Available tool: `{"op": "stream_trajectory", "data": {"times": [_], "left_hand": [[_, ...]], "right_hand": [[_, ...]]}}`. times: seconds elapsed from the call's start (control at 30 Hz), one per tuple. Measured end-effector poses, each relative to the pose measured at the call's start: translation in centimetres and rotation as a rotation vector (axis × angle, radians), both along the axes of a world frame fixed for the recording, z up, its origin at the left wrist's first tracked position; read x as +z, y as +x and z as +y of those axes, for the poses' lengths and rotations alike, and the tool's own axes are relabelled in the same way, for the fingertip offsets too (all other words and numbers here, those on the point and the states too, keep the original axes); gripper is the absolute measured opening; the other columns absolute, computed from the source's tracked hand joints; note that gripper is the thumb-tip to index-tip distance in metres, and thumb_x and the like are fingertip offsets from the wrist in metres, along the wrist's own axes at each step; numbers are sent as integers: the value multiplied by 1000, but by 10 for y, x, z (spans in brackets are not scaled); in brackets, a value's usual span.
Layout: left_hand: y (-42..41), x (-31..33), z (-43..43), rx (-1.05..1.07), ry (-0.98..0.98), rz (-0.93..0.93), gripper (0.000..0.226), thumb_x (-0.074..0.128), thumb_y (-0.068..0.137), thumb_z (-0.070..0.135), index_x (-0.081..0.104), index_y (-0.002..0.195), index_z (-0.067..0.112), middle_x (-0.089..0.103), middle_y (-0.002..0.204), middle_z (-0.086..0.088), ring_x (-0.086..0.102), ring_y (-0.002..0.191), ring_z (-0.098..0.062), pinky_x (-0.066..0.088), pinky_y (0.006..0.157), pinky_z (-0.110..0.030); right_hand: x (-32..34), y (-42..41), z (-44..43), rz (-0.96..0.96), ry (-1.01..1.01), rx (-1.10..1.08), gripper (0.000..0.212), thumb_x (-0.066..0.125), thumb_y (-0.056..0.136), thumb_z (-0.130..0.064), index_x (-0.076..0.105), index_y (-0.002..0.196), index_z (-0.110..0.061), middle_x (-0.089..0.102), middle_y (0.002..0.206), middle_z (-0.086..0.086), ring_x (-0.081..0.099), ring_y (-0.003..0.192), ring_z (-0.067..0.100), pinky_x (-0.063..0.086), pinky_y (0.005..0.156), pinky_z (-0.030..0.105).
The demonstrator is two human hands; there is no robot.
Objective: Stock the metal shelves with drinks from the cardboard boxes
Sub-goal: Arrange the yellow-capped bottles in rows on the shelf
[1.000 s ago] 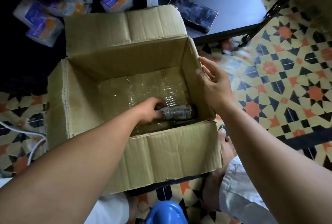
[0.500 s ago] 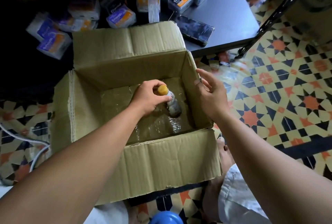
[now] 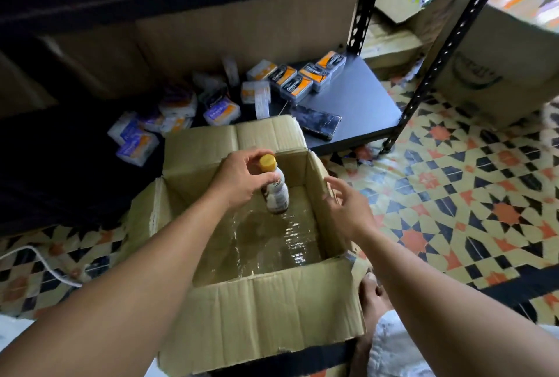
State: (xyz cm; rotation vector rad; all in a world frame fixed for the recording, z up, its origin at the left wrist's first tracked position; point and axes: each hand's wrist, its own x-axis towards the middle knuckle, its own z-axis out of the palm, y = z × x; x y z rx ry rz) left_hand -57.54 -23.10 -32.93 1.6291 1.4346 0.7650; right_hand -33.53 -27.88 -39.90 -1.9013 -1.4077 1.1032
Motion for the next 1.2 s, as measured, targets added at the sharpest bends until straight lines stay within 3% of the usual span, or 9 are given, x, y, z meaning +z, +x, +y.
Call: {"op": "stream_trajectory", "data": {"times": [0.1,0.27,0.4,0.53,0.7,0.9,1.07,1.13,1.2], "left_hand": [[3,38,1,14,38,-17,41,88,76,11,68,109,23,73,102,4,69,93,-7,53,83,-16],[23,120,7,-60,140,23,35,88,76,16,70,101,33,74,100,7,69,95,-8,54,86,-21],[51,196,20,-188,229,13,36,88,77,16,72,108,22,76,96,3,72,91,-14,57,82,-32],[82,275,37,-287,342,33,29,85,80,13,71,104,20,76,93,-1,72,84,-12,60,78,-36],[121,357,66,-322,492,63,30,85,81,21,70,107,22,75,97,2,70,89,-10,57,84,-29],[158,398,107,-271,565,115,30,84,81,28,69,107,22,73,98,3,71,92,-16,60,86,-40],[176,391,142,-218,568,142,29,83,83,24,69,109,20,72,97,3,70,91,-15,59,88,-37],[181,384,154,-166,598,110,28,81,85,24,68,110,20,71,94,4,67,84,-12,56,82,-31],[186,376,165,-138,603,60,23,78,89,23,68,109,20,70,91,2,67,80,-14,57,80,-33]], "right_hand": [[24,9,0,-118,-116,148,48,59,102,-30,47,147,-40,58,145,-1,58,124,19,53,101,41],[91,33,26,-416,-312,584,50,63,99,-38,52,147,-29,61,142,1,57,127,21,45,105,31],[194,59,65,-524,-69,527,52,63,98,-49,53,145,-30,66,127,-3,61,109,21,49,85,27],[295,88,90,-525,190,455,48,66,97,-44,56,142,-30,71,118,-8,65,99,17,50,84,29],[372,113,124,-568,478,275,51,64,98,-42,53,146,-31,63,138,0,61,122,23,46,102,32],[372,151,172,-658,420,202,50,62,100,-43,52,148,-31,56,148,2,56,129,25,43,100,32],[346,164,186,-648,472,167,29,60,101,-37,72,126,-28,73,121,0,66,107,23,51,87,31],[336,166,188,-566,528,112,24,63,99,-39,75,119,-32,74,117,-4,66,104,20,54,90,36],[328,166,187,-496,590,85,24,63,99,-41,75,118,-32,72,122,-7,64,109,17,53,94,37]]}}
